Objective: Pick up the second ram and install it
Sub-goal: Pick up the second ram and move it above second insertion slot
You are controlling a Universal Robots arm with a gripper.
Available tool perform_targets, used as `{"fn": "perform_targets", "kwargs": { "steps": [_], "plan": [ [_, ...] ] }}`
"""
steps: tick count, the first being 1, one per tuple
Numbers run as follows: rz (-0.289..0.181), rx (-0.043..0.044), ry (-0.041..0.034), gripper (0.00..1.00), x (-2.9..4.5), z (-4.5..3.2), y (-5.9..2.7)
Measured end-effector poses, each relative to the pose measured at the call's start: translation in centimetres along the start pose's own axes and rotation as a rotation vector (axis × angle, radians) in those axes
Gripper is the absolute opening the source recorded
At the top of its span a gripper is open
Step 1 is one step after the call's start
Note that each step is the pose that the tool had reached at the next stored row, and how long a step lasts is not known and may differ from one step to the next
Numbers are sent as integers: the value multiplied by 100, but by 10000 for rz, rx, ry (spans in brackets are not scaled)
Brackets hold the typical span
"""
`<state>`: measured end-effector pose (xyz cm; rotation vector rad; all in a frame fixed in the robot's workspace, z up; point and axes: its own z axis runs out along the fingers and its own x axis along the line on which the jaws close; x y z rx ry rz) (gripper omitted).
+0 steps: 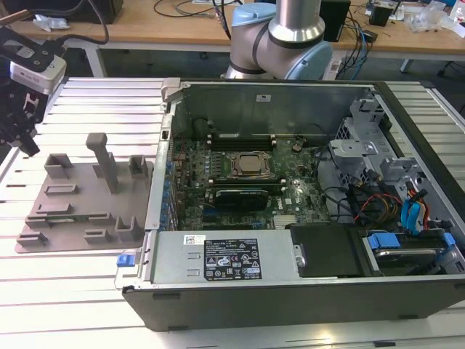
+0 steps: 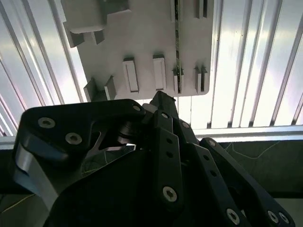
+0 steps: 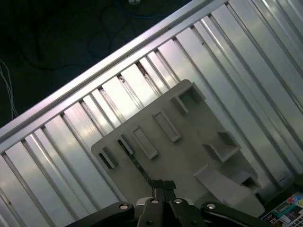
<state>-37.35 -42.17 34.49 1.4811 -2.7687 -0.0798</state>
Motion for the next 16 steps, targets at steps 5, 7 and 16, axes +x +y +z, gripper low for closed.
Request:
{"fn": "perform_targets", "kwargs": {
  "steps": [5,7,16],
  "plan": [
    [-606,-14,27,11,0,0,0],
    [-780,-18,35,11,0,0,0],
    [-1837,-43,83,11,0,0,0]
  ]
}}
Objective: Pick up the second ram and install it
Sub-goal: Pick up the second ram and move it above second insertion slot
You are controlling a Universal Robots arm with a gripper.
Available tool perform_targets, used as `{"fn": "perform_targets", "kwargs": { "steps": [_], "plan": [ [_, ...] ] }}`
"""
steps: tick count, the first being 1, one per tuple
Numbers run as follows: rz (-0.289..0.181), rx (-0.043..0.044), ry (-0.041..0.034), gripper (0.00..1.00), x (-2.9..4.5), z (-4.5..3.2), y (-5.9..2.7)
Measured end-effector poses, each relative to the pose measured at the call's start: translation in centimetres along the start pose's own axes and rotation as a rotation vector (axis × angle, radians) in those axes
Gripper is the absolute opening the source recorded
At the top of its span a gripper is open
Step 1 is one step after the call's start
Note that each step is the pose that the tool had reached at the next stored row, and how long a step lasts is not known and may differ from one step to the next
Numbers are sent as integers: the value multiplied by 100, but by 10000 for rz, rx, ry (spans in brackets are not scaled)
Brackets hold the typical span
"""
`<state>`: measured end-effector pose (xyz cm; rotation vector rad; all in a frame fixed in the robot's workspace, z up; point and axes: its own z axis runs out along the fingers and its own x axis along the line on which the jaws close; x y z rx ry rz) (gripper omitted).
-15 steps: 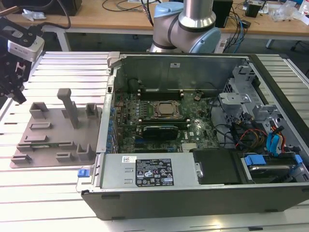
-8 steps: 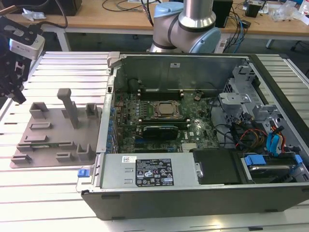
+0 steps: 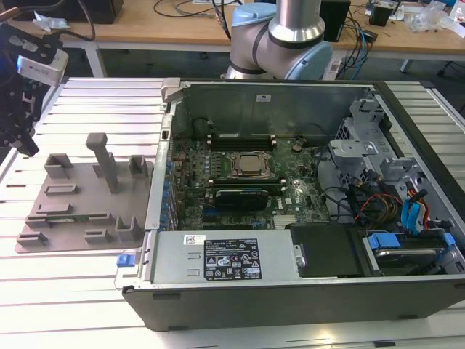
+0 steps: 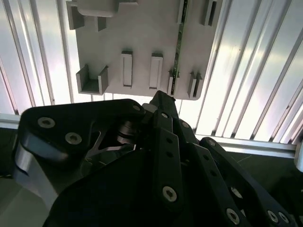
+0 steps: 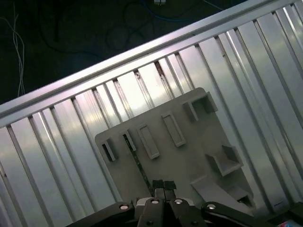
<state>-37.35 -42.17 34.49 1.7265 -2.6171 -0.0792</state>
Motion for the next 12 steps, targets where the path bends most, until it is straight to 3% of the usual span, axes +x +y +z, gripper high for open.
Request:
{"fn": "perform_targets", "kwargs": {
  "steps": [12],
  "plan": [
    [-1584,-38,72,11,0,0,0]
  ]
}}
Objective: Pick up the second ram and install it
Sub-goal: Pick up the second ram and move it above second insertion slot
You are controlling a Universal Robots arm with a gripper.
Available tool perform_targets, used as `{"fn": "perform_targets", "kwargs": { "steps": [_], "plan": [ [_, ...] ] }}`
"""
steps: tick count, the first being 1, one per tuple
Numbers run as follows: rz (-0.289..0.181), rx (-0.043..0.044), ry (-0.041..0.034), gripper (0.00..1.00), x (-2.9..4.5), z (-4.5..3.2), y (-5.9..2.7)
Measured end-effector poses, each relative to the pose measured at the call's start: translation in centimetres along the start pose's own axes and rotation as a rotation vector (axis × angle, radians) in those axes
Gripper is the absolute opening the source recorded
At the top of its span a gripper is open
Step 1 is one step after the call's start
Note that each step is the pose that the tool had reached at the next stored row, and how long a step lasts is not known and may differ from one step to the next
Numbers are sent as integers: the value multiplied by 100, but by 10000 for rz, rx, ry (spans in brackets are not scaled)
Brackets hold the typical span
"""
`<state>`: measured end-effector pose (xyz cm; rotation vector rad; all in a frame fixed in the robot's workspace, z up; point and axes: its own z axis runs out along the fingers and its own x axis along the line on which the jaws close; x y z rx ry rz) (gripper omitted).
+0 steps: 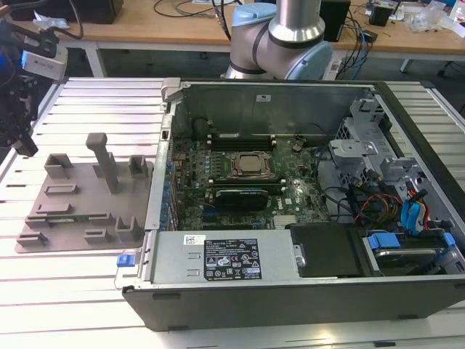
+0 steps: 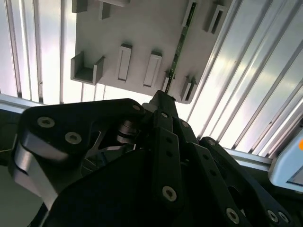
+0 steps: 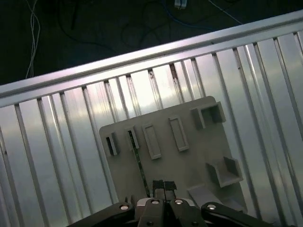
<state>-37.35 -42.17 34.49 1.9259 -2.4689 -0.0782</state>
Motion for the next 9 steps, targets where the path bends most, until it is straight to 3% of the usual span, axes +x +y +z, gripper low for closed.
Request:
{"fn": "perform_targets", "kwargs": {
  "steps": [9],
  "plan": [
    [-1239,-29,56,11,0,0,0]
  ]
}}
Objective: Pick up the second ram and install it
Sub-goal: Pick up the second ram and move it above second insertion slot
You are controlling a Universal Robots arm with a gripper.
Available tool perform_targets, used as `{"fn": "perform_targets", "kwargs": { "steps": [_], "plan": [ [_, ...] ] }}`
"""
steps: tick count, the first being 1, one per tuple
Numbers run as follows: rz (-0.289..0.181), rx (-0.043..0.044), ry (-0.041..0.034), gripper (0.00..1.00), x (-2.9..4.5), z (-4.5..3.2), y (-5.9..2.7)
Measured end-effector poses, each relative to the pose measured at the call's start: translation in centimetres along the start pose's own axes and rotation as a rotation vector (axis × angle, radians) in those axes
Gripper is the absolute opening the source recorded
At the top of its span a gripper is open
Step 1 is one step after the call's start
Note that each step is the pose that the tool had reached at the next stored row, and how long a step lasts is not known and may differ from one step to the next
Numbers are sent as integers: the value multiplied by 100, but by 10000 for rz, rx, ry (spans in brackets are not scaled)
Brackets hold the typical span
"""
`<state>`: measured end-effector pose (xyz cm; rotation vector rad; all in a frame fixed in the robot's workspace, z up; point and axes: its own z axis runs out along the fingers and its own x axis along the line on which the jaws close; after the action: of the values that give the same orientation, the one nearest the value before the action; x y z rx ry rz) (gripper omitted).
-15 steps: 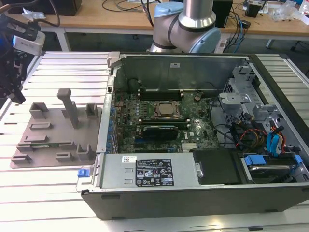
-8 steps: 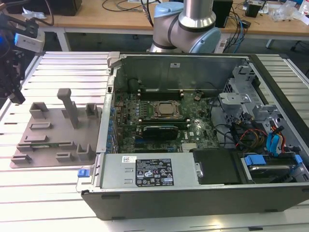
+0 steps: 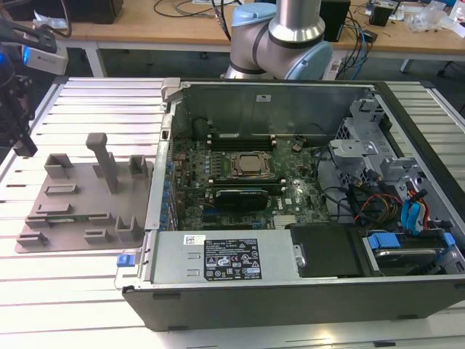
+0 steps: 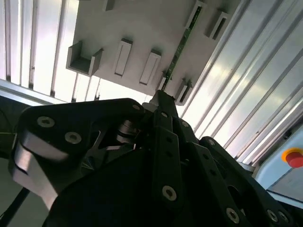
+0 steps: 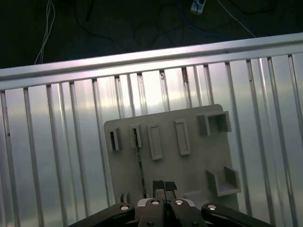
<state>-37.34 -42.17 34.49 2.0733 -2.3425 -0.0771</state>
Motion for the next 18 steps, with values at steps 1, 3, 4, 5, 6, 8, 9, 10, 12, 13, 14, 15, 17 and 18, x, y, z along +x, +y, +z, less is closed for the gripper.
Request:
{"fn": "perform_targets", "kwargs": {
  "steps": [1,3,4,5,6,8,9,10,12,13,14,15,17,18],
  "plan": [
    [-149,-3,6,11,0,0,0],
    [-409,-9,19,11,0,0,0],
    [-527,-12,24,11,0,0,0],
    [-597,-13,27,11,0,0,0],
    [-738,-17,33,11,0,0,0],
    [-927,-21,42,11,0,0,0],
    [-1013,-24,46,11,0,0,0],
    [-1093,-25,49,11,0,0,0],
    [-1366,-32,62,11,0,0,0],
    [-1486,-34,67,11,0,0,0],
    [-1656,-38,75,11,0,0,0],
    [-1809,-42,82,11,0,0,0],
    [-2069,-48,94,11,0,0,0],
    [-2198,-51,99,11,0,0,0]
  ]
}}
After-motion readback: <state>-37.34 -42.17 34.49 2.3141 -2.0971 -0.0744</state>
